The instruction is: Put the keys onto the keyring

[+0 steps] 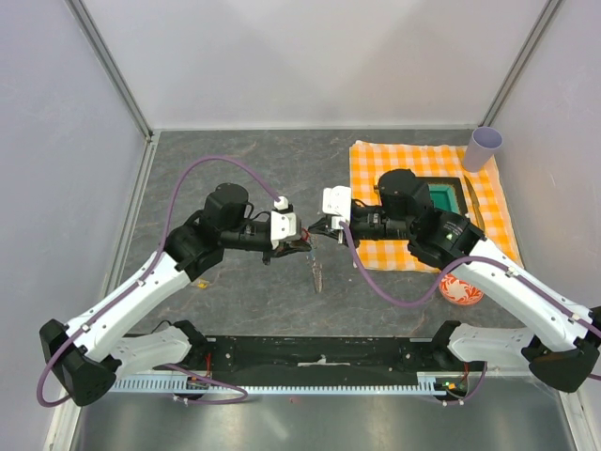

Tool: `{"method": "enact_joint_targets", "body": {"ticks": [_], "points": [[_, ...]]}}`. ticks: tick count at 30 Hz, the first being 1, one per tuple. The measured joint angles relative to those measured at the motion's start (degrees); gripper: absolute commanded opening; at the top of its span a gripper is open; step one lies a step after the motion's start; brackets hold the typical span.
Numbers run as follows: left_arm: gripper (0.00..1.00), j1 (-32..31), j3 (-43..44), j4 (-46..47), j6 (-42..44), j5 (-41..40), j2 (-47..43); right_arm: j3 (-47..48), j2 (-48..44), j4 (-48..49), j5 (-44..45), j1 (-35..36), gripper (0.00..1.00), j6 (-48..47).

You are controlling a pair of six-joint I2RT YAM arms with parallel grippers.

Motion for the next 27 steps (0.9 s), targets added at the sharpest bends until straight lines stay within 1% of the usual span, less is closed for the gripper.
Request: {"method": "enact_joint_targets", "body": {"ticks": [5, 13, 19, 24, 27], "points": [[0.02, 0.0, -0.02, 0.15, 0.0, -2.03, -1.2, -0.66, -0.55, 0.17, 2.23, 0.02, 0.0, 0.02], [0.02, 0.0, -0.31, 0.96, 0.35, -7.96, -6.19, -5.64, -5.86, 0.31, 7.74, 0.0, 0.0, 1.42], [0.02, 0.0, -0.59, 1.4, 0.44, -12.11, -6.67, -11.85, -8.68, 7.37, 10.21, -0.02, 0.0, 5.07], [0.02, 0.28, -1.68, 2.21, 0.68, -14.58, -8.07, -13.18, -8.83, 10.21, 13.31, -0.7, 0.0, 6.97], [0.02, 1.99, -2.16, 3.37, 0.66, -14.43, -8.28, -13.57, -9.75, 12.33, 15.28, -1.84, 0.0, 8.15]]}}
